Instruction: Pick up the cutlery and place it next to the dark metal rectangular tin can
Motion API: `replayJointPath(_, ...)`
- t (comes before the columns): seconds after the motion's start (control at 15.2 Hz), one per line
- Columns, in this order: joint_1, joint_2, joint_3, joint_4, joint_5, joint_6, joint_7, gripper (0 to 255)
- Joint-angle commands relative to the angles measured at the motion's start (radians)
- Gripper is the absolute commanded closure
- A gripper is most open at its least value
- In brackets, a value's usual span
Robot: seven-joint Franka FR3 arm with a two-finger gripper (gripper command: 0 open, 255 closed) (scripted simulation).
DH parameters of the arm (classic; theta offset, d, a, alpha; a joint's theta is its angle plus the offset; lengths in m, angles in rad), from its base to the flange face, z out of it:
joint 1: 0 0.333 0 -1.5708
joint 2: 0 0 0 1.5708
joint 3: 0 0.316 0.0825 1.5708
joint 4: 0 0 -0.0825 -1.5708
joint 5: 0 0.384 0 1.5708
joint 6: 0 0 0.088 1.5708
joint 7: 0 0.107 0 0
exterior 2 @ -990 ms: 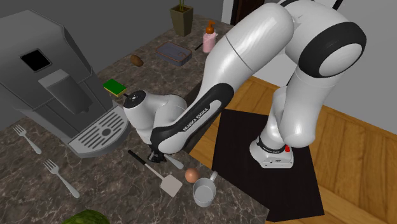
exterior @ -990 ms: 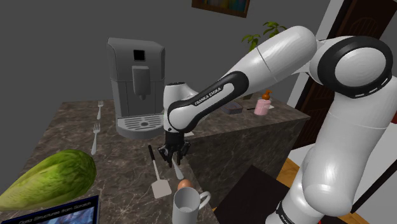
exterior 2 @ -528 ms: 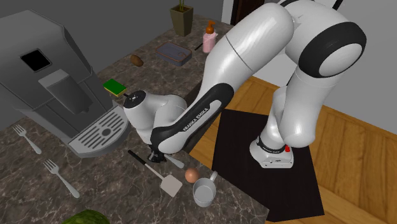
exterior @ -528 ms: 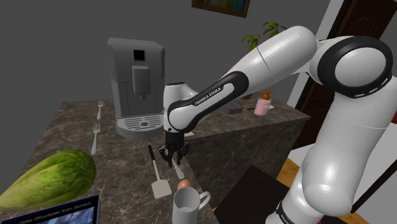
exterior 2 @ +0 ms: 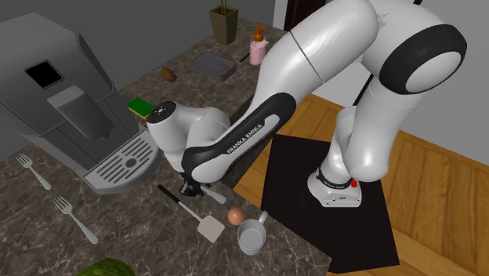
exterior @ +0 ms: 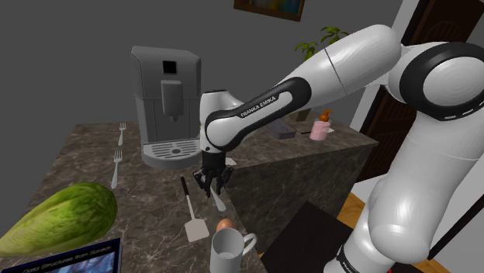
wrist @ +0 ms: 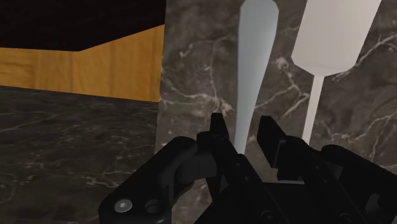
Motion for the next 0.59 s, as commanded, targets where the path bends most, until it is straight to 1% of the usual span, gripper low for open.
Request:
replayJointPath(0.0,0.0,-0.015,0.0,0.013,0.002,-0.027,0.001,255)
replayJointPath(0.53,-0.002,-0.071,-0.002,0.065,0.009,-0.134,0.002,255)
